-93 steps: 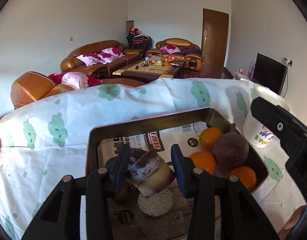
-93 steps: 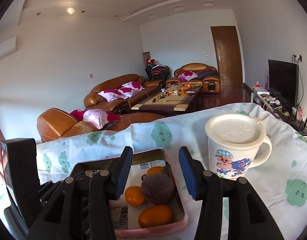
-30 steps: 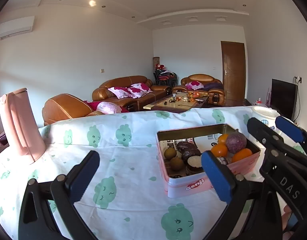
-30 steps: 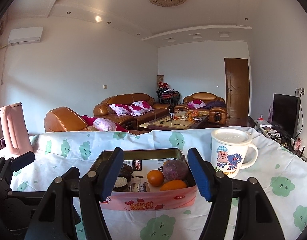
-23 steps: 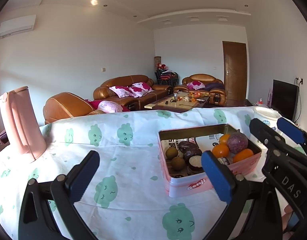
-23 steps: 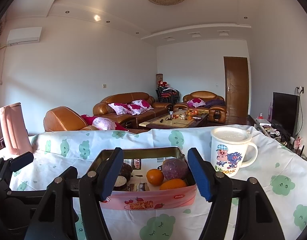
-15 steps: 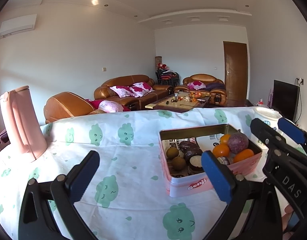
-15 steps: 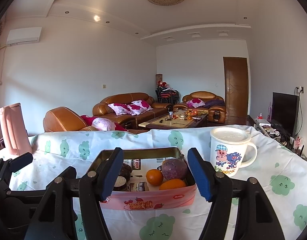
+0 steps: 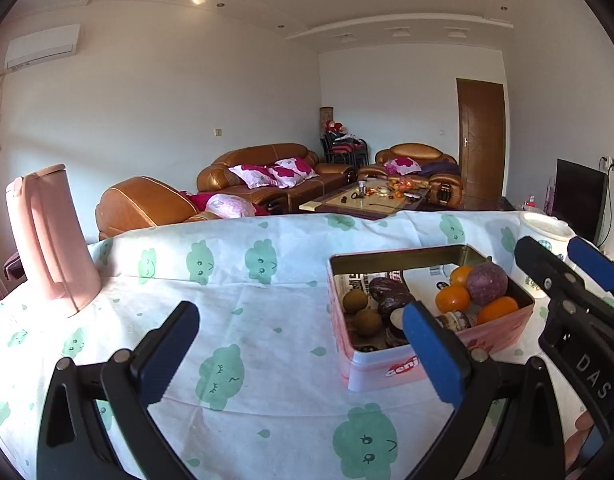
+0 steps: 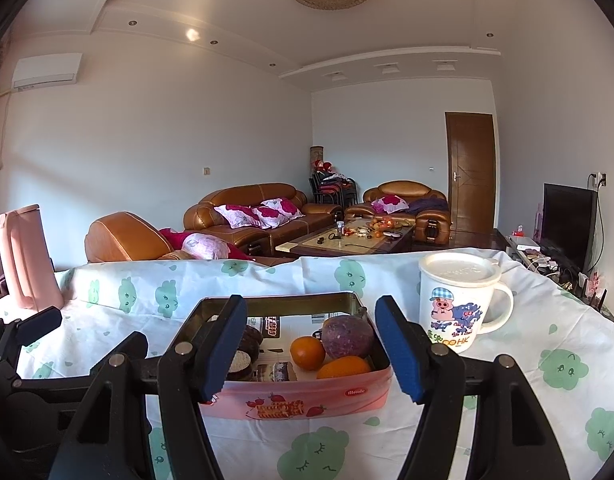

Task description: Organize fruits

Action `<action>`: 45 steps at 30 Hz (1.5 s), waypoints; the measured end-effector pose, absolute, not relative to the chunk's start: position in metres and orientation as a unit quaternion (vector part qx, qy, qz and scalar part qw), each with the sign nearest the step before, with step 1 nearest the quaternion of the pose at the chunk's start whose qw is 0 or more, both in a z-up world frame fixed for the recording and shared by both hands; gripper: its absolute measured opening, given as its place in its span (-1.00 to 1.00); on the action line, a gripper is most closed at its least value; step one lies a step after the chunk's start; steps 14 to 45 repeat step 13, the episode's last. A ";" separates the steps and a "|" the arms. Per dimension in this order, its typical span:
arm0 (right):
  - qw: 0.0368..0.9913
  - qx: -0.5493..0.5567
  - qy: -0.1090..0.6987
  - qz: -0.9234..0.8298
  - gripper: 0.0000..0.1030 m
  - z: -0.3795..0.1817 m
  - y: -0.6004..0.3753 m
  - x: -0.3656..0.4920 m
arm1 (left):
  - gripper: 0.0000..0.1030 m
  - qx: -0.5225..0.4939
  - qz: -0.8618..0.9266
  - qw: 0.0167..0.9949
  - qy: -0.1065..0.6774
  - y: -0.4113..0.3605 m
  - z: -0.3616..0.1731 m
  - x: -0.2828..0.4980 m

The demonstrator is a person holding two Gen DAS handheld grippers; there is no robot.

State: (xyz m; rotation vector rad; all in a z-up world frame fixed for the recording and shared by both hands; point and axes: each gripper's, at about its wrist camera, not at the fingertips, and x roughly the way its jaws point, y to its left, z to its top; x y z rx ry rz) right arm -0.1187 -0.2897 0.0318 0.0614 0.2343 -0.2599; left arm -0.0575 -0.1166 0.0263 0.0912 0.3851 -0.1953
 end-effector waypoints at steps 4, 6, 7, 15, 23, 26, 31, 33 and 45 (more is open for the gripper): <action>0.984 0.031 0.118 -0.130 0.33 0.031 -0.289 -0.118 | 1.00 0.044 -0.096 0.975 0.195 -0.117 0.026 -0.056; 0.984 0.031 0.120 -0.130 0.32 0.031 -0.289 -0.117 | 1.00 0.041 -0.095 0.975 0.196 -0.116 0.026 -0.055; 0.984 0.031 0.120 -0.130 0.32 0.031 -0.289 -0.117 | 1.00 0.039 -0.095 0.975 0.197 -0.115 0.026 -0.055; 0.983 0.031 0.121 -0.131 0.32 0.030 -0.288 -0.117 | 1.00 0.042 -0.099 0.974 0.199 -0.116 0.026 -0.055; 0.983 0.031 0.121 -0.131 0.32 0.030 -0.288 -0.117 | 1.00 0.042 -0.099 0.974 0.199 -0.116 0.026 -0.055; 0.983 0.031 0.121 -0.131 0.32 0.030 -0.288 -0.117 | 1.00 0.042 -0.099 0.974 0.199 -0.116 0.026 -0.055; 0.983 0.031 0.121 -0.131 0.32 0.030 -0.288 -0.117 | 1.00 0.042 -0.099 0.974 0.199 -0.116 0.026 -0.055; 0.983 0.031 0.121 -0.131 0.32 0.030 -0.288 -0.117 | 1.00 0.042 -0.099 0.974 0.199 -0.116 0.026 -0.055; 0.983 0.031 0.121 -0.131 0.32 0.030 -0.288 -0.117 | 1.00 0.042 -0.099 0.974 0.199 -0.116 0.026 -0.055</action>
